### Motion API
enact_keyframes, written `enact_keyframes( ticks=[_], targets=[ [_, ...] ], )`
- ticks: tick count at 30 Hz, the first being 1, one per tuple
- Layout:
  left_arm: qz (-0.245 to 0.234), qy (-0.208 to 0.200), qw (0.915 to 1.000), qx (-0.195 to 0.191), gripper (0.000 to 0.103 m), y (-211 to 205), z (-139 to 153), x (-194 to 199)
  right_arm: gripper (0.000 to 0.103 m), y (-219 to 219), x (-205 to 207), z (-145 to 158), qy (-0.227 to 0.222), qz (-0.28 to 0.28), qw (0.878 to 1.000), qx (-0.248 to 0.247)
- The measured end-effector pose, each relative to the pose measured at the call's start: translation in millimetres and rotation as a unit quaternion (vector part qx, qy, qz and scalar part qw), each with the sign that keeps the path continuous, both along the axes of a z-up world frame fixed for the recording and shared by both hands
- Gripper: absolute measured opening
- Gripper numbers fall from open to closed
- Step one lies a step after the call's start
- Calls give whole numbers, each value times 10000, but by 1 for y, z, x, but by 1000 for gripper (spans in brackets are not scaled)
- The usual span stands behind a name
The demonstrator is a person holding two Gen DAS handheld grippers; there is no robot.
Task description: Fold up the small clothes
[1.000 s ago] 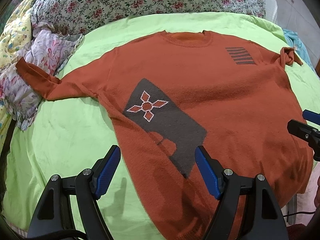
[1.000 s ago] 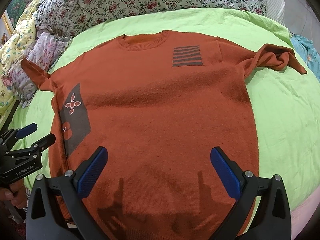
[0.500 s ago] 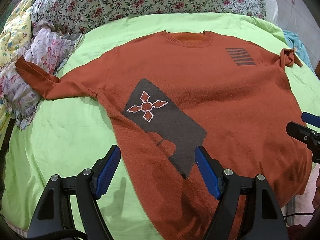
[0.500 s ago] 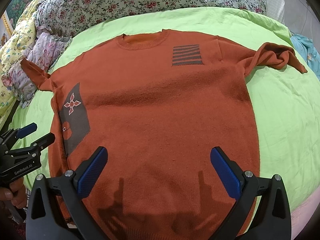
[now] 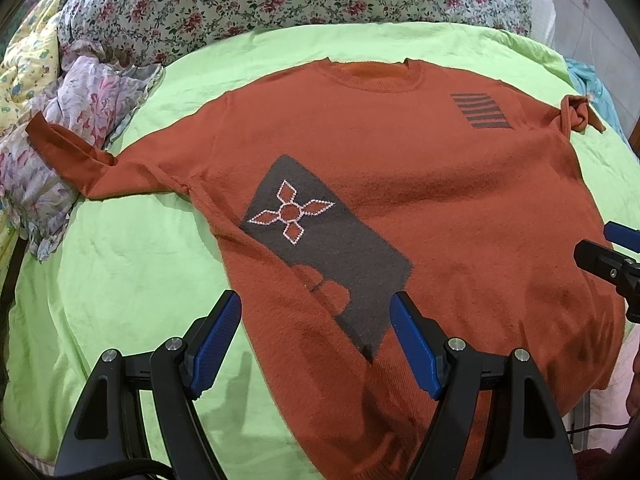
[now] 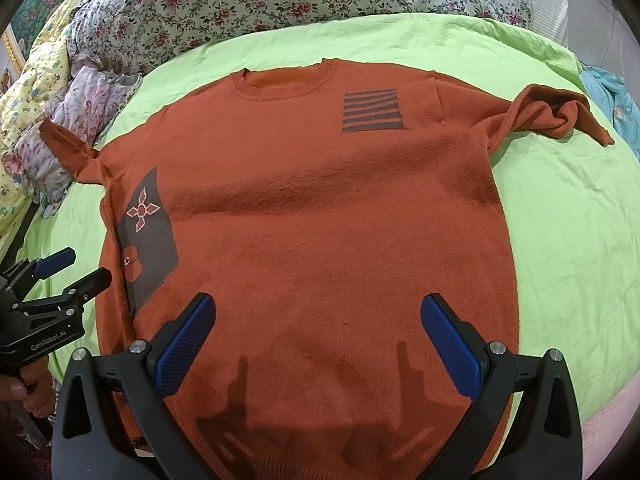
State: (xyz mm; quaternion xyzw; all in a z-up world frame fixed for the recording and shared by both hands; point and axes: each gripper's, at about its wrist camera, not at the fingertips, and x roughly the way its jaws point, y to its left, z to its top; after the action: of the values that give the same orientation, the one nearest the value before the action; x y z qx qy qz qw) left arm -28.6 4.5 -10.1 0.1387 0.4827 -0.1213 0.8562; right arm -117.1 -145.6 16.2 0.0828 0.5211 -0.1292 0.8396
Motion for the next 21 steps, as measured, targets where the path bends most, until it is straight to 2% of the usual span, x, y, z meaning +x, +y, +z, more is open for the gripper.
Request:
enact_keyframes(
  ticks=[21],
  targets=[
    [-34,54,10000,-32,77,0,-4,4,102,-3,2,-2,33,-36,10000,21]
  ],
)
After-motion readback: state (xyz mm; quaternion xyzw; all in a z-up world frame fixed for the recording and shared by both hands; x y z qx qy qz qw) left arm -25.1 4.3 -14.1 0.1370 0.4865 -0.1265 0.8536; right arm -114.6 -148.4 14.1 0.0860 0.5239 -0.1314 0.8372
